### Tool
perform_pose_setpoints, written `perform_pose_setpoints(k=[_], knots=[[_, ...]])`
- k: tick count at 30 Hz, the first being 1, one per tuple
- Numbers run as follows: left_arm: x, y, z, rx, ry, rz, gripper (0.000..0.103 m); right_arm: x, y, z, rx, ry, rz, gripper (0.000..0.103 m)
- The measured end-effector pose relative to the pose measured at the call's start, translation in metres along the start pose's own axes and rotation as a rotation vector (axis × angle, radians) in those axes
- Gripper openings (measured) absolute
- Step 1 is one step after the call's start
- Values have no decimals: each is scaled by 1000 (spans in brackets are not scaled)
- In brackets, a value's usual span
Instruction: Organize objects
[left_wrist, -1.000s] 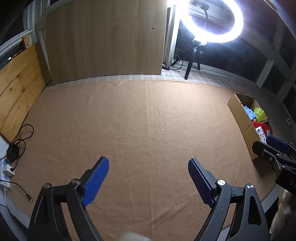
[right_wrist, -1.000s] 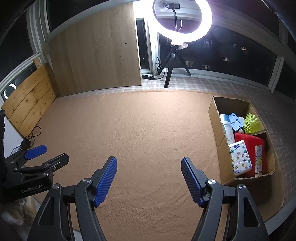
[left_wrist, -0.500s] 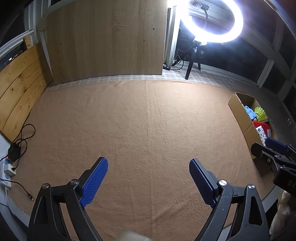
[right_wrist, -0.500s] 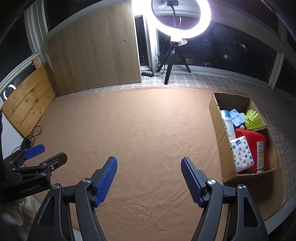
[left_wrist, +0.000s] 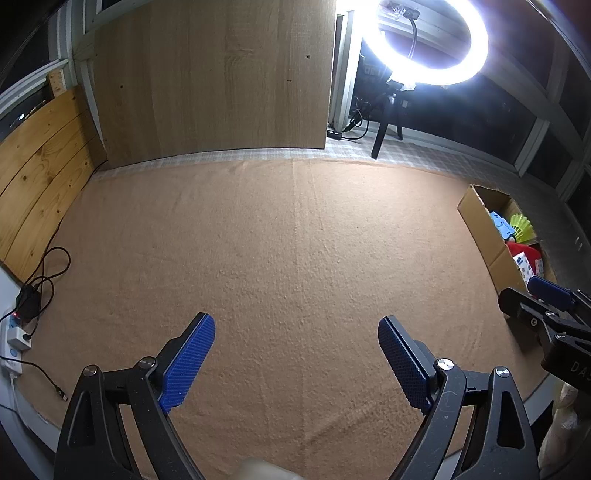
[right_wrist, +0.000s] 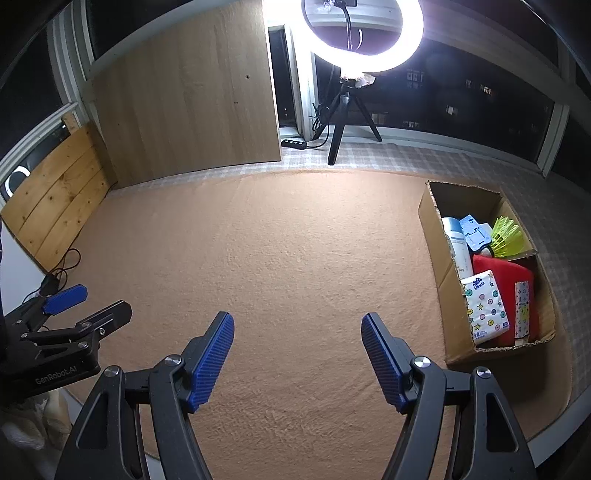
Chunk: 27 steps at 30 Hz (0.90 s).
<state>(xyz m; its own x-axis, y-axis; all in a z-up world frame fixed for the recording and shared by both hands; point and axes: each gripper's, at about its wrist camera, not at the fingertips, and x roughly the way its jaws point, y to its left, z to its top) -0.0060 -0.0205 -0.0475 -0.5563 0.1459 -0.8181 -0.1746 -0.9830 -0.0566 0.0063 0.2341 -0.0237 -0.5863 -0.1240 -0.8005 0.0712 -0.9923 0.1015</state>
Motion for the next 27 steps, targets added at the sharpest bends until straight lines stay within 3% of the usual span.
perform_pose_setpoints(k=[27], knots=[[16, 0, 5, 2, 19, 13, 96, 14, -6, 1, 5, 33, -1, 68]])
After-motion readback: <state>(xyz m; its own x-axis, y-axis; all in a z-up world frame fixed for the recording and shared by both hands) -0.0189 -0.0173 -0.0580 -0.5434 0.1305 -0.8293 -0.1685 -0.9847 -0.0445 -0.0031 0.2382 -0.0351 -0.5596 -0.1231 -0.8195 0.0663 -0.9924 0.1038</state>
